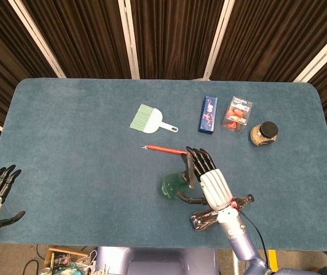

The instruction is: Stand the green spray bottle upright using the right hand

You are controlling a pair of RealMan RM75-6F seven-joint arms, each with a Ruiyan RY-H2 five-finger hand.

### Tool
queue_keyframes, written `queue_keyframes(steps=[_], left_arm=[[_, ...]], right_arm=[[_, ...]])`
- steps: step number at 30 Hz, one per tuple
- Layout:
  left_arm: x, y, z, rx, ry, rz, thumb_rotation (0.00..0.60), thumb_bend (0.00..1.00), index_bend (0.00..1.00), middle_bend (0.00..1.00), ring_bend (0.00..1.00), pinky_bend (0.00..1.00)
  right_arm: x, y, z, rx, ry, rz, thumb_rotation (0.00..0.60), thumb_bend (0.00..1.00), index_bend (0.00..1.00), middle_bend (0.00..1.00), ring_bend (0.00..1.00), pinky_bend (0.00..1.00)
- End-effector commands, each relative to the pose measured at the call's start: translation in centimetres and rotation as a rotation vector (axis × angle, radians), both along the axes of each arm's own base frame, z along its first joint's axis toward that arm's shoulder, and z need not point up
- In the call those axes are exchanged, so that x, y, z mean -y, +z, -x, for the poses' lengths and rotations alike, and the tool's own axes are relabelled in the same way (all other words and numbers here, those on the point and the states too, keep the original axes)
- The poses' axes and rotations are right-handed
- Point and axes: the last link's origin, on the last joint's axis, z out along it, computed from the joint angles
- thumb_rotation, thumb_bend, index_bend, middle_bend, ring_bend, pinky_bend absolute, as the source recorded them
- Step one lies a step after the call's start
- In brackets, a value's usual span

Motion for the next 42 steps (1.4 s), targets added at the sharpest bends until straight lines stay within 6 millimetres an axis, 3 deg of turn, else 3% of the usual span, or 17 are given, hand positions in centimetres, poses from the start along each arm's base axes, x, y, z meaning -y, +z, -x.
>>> queue_keyframes(steps=[1, 13, 21, 26, 32, 37, 42], left_arm=[[0.0, 0.0, 0.0, 0.000, -0.001, 0.000, 0.600, 0.02, 0.00, 0.00, 0.00, 0.00], [0.2, 0.0, -0.1, 0.001, -0.005, -0.002, 0.600, 0.02, 0.00, 0.00, 0.00, 0.00], [0.3, 0.1, -0.1, 0.000, -0.008, -0.006, 0.600, 0.02, 0.00, 0.00, 0.00, 0.00], [0.3, 0.1, 0.0, -0.002, -0.004, -0.010, 0.600, 0.02, 0.00, 0.00, 0.00, 0.00], [0.3, 0.0, -0.1, -0.005, -0.007, -0.009, 0.600, 0.02, 0.00, 0.00, 0.00, 0.00], [0.3, -0.1, 0.0, -0.014, -0.007, -0.010, 0.600, 0.02, 0.00, 0.00, 0.00, 0.00], [0.6, -0.1, 0.0, -0.022, -0.002, -0.020, 0.600, 0.02, 0.00, 0.00, 0.00, 0.00]], right_arm=[[-0.1, 0.2, 0.0, -0.003, 0.001, 0.004, 0.600, 0.25, 0.00, 0.00, 0.00, 0.00], [-0.3, 0.6, 0.1, -0.015, -0.003, 0.017, 0.600, 0.25, 0.00, 0.00, 0.00, 0.00], [0.1, 1.7, 1.6, -0.051, -0.032, 0.066, 0.600, 0.25, 0.00, 0.00, 0.00, 0.00], [0.5, 3.2, 5.1, -0.190, -0.060, 0.140, 0.600, 0.25, 0.00, 0.00, 0.00, 0.00], [-0.6, 5.3, 9.2, -0.376, -0.141, 0.152, 0.600, 0.25, 0.00, 0.00, 0.00, 0.00], [-4.1, 8.3, 13.9, -0.573, -0.342, 0.162, 0.600, 0.25, 0.00, 0.00, 0.00, 0.00], [-7.4, 10.1, 17.1, -0.547, -0.483, 0.187, 0.600, 0.25, 0.00, 0.00, 0.00, 0.00]])
